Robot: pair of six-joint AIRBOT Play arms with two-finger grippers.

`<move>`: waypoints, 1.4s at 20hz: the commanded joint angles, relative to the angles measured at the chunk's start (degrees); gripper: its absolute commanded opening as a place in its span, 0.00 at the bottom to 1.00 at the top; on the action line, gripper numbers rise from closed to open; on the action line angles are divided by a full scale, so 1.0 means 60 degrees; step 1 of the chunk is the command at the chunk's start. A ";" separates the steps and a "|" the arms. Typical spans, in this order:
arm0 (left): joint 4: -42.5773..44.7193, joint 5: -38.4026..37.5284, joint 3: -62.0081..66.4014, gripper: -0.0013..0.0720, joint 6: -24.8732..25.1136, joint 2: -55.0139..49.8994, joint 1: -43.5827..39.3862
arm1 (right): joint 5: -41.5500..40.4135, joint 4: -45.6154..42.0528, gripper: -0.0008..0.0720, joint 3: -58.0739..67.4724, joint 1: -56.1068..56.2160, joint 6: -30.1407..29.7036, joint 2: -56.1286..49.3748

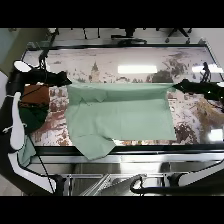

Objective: Fold the shirts.

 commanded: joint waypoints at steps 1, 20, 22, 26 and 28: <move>0.0073 -0.0102 0.1279 0.04 -0.0244 -0.1647 -0.0058 | -0.0175 0.0164 0.03 0.0317 0.0208 -0.0066 -0.1180; 0.1734 0.0062 0.0270 0.18 -0.1228 -0.2055 -0.0302 | -0.0182 -0.1075 0.06 0.0321 0.0244 -0.0018 -0.1213; 0.1727 -0.0029 0.0273 0.96 -0.1432 -0.1927 -0.0317 | -0.0124 -0.1027 0.34 0.0339 0.0233 -0.0018 -0.1045; 0.1738 -0.1035 0.0270 0.94 -0.1847 -0.1133 -0.0029 | 0.0492 -0.1566 0.54 0.0382 -0.0157 0.0306 0.0102; 0.1741 -0.2251 0.0244 0.94 -0.2058 -0.0627 0.0244 | 0.0907 -0.2426 0.58 0.0379 -0.0535 0.0943 0.0801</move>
